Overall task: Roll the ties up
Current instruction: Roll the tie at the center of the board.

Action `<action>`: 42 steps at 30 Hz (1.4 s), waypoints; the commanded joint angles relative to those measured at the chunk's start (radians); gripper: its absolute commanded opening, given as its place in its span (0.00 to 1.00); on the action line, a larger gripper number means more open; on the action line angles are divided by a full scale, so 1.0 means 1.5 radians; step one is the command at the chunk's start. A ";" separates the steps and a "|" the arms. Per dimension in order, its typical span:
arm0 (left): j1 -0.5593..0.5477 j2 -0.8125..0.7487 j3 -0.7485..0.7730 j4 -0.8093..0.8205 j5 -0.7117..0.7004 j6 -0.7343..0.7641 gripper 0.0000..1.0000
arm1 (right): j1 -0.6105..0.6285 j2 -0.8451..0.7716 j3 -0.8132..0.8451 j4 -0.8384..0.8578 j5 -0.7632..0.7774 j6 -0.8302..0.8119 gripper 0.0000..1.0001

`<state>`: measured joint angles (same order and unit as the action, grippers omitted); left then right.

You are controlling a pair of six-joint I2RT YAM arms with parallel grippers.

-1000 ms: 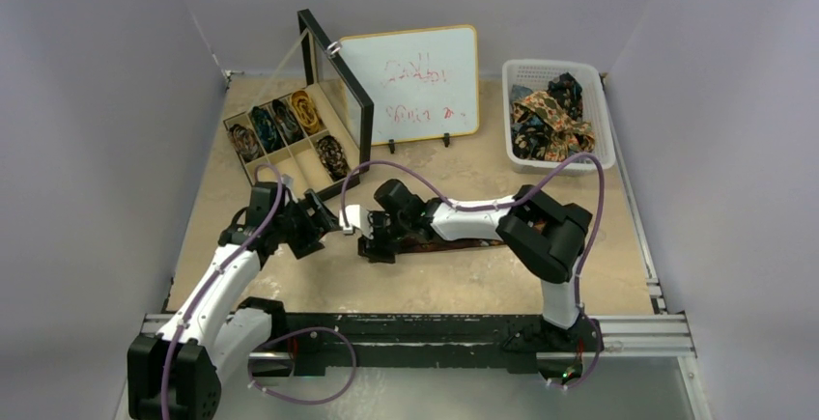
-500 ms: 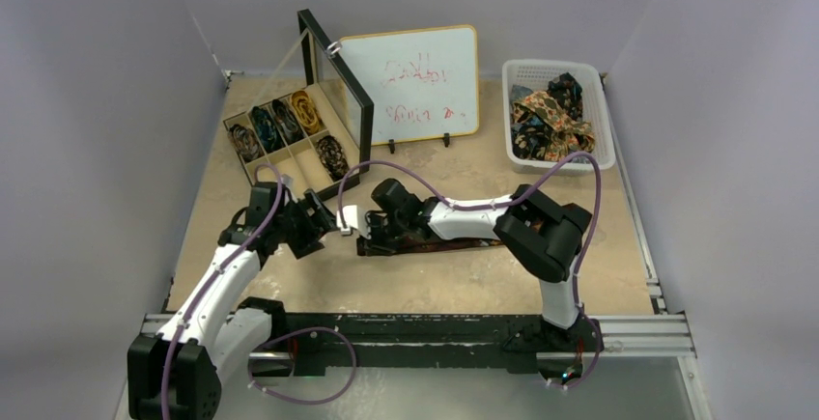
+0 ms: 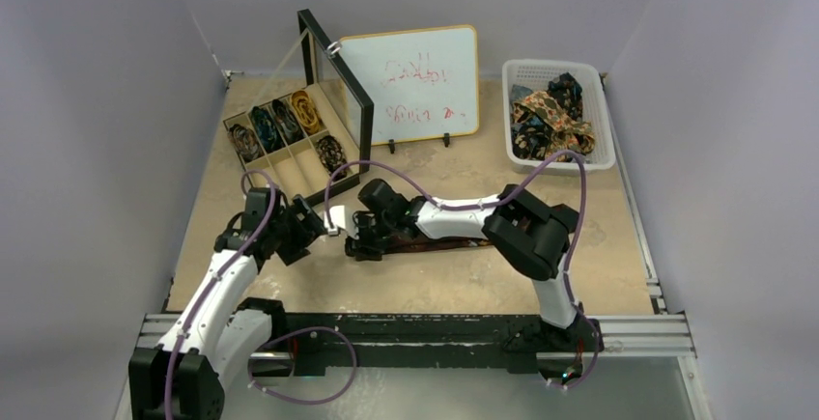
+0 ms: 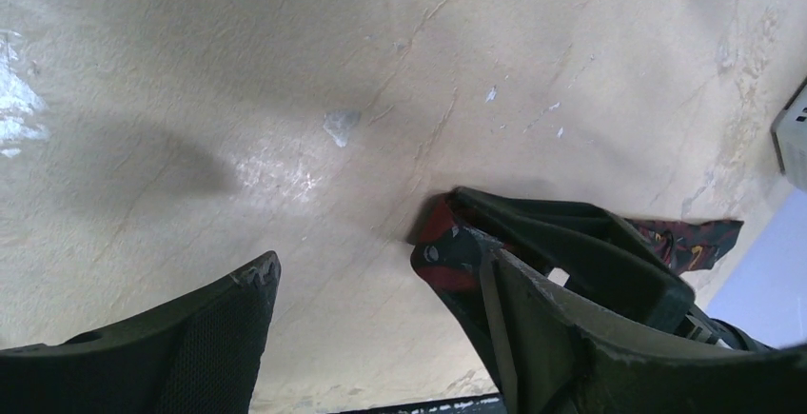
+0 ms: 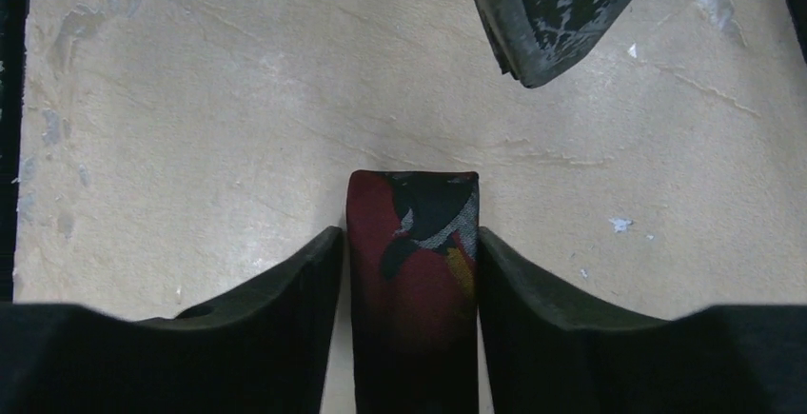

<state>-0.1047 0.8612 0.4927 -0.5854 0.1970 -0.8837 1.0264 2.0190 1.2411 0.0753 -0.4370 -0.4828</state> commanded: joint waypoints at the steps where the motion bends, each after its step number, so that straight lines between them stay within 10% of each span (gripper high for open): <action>1: -0.014 -0.014 0.006 0.024 0.053 -0.017 0.76 | 0.029 -0.053 0.002 0.004 0.017 0.011 0.60; 10: -0.014 -0.013 0.010 0.039 0.070 -0.001 0.76 | 0.021 -0.313 -0.188 0.171 0.175 0.153 0.89; 17: -0.014 -0.038 0.000 0.054 0.063 0.010 0.79 | -0.044 -0.565 -0.411 0.346 0.331 0.669 0.99; 20: -0.014 -0.040 -0.003 0.061 0.067 0.013 0.79 | -0.103 -0.567 -0.452 0.348 0.245 0.833 0.99; 42: -0.014 0.017 -0.083 0.177 0.162 0.024 0.76 | -0.110 -0.226 -0.342 0.369 0.082 0.990 0.53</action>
<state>-0.1211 0.8761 0.3775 -0.3897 0.3988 -0.8711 0.8581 1.6588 0.6758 0.5972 -0.2787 0.9844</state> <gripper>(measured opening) 0.771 0.549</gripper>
